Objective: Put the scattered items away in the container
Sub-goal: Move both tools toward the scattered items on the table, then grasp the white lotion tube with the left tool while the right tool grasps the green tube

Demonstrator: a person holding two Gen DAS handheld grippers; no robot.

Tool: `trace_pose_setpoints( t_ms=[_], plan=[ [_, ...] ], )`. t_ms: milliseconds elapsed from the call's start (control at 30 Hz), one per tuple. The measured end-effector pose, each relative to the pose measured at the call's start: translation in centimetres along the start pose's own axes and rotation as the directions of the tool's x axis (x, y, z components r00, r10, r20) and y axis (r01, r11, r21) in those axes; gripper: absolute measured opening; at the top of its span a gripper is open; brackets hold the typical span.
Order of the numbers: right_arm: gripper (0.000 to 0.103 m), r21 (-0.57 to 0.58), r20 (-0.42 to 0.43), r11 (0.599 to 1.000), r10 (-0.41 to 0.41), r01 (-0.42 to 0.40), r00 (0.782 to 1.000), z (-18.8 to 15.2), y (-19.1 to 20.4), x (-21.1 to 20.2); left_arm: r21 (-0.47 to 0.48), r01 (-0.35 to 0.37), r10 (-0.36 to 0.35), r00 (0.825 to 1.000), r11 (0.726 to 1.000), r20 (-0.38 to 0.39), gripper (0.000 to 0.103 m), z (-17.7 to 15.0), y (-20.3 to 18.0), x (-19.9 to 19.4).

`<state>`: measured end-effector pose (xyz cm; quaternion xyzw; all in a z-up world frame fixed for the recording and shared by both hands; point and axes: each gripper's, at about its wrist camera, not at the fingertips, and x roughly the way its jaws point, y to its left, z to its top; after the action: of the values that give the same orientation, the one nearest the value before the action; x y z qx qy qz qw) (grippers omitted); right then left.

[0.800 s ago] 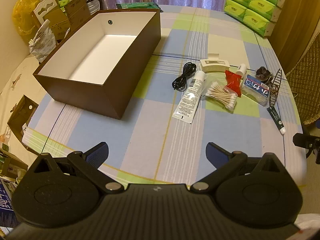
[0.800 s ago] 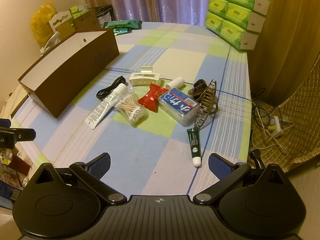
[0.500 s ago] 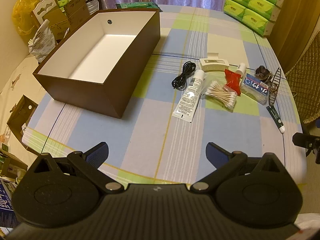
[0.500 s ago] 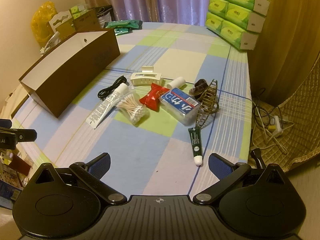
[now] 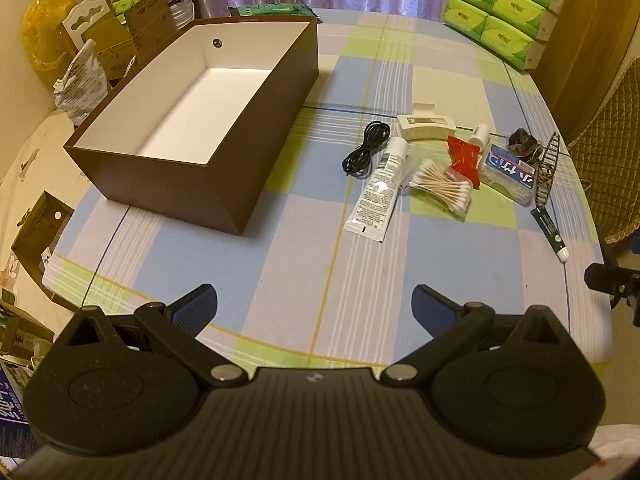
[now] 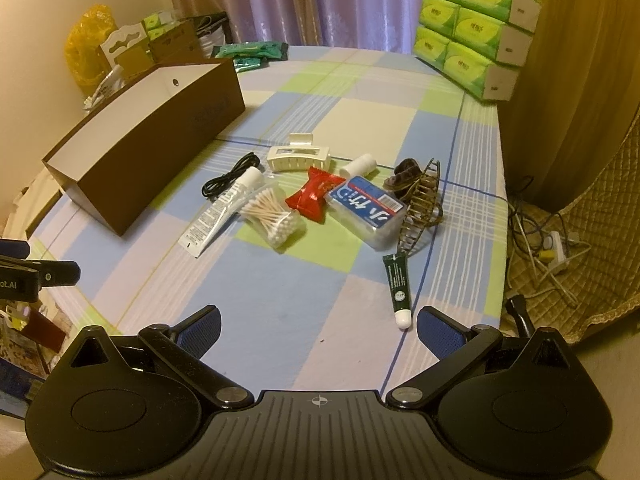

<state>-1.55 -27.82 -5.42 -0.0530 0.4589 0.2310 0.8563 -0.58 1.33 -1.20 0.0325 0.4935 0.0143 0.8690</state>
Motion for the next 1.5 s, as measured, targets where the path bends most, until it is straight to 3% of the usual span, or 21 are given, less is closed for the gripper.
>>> trace_pose_setpoints(
  t_ms=[533, 767, 1067, 1367, 1500],
  plan=[
    [0.101, 0.078, 0.021, 0.996, -0.045, 0.043, 0.999, 0.3, -2.3, 0.7, 0.027, 0.011, -0.011, 1.0, 1.0, -0.006, 0.102, 1.6, -0.2, 1.5],
    [0.1, 0.079, 0.021, 0.996, -0.044, 0.043, 0.999, 0.1, -3.4, 1.8, 0.046, 0.053, -0.053, 0.999, 0.998, 0.003, 0.102, 2.5, 0.0, 2.9],
    [0.066, 0.073, 0.003, 0.997, -0.03, 0.029, 1.0, -0.3, -4.9, 4.8, 0.098, 0.12, -0.122, 0.992, 0.988, 0.013, 0.102, 4.0, -0.6, 5.8],
    [0.042, 0.074, -0.019, 0.995, -0.064, 0.065, 0.998, -0.7, -7.0, 8.8, 0.145, 0.163, -0.169, 0.985, 0.976, 0.025, 0.101, 6.1, -1.7, 8.6],
    [0.038, 0.072, -0.021, 0.994, -0.076, 0.078, 0.997, -0.7, -7.4, 10.0, 0.166, 0.184, -0.19, 0.982, 0.969, 0.022, 0.1, 6.7, -2.4, 9.9]
  ],
)
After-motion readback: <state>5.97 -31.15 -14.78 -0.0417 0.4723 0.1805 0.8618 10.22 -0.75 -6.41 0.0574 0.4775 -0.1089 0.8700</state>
